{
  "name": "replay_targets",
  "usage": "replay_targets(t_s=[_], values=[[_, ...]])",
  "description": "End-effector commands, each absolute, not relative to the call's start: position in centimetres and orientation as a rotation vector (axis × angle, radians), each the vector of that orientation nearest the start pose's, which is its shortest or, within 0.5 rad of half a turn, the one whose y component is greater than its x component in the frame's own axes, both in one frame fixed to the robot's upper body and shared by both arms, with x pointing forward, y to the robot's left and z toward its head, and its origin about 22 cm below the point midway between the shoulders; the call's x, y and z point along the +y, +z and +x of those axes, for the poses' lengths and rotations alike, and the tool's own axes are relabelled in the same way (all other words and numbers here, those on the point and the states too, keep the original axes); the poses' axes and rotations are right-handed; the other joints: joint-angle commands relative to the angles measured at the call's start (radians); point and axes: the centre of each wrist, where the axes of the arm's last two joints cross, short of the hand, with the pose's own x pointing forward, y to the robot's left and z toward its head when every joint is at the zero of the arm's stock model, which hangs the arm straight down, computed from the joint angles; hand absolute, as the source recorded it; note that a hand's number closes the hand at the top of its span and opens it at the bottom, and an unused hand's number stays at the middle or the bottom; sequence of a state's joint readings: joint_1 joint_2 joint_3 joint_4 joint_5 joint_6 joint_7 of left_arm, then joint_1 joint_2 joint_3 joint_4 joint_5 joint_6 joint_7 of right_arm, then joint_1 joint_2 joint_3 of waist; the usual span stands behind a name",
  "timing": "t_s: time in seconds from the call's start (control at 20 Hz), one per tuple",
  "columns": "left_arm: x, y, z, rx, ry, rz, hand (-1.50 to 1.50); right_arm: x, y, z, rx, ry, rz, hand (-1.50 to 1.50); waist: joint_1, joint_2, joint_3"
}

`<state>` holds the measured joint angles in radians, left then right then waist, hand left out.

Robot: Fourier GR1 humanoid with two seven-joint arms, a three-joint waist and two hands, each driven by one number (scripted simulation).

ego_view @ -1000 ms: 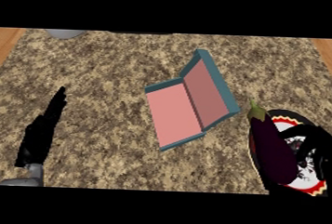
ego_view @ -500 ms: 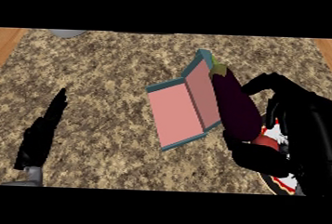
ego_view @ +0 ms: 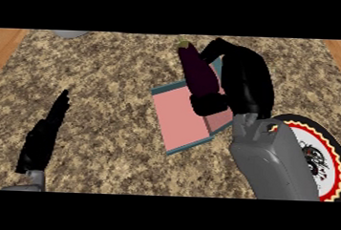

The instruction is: Pick the eggplant from the plate and place it in the cardboard box

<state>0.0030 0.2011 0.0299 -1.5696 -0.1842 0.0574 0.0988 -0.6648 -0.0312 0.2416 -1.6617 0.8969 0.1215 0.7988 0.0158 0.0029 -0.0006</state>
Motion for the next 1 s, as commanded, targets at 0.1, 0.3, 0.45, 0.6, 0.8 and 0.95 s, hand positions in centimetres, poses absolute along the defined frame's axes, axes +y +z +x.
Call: replay_targets(t_s=[0.1, 0.3, 0.45, 0.6, 0.8, 0.95], values=[[28.6, 1.7, 24.1, -1.474, -0.213, 0.37, 0.0, -7.7, 15.8, 35.3, -1.412, 0.718, -0.852, 1.5, 0.003, 0.0, 0.0], [28.7, 0.2, 23.5, -1.46, -0.223, 0.385, 0.0, -7.2, 13.4, 36.6, -1.348, 0.652, -0.818, 1.5, 0.002, 0.0, 0.0], [27.6, 1.5, 24.6, -1.457, -0.21, 0.376, 0.0, -6.5, 11.1, 37.9, -1.323, 0.62, -0.807, -1.5, 0.007, 0.001, 0.001], [29.0, -0.6, 24.1, -1.458, -0.219, 0.367, 0.0, -6.6, 11.0, 38.9, -1.358, 0.62, -0.779, -1.5, 0.0, 0.0, 0.0], [27.8, 0.5, 24.5, -1.445, -0.217, 0.37, 0.0, -6.7, 10.4, 39.8, -1.437, 0.452, -0.74, -1.5, 0.014, 0.004, 0.001], [28.0, 1.0, 24.0, -1.449, -0.221, 0.35, 0.0, -8.4, 10.2, 39.6, -1.548, 0.257, -0.754, -1.5, 0.009, 0.003, 0.002]])
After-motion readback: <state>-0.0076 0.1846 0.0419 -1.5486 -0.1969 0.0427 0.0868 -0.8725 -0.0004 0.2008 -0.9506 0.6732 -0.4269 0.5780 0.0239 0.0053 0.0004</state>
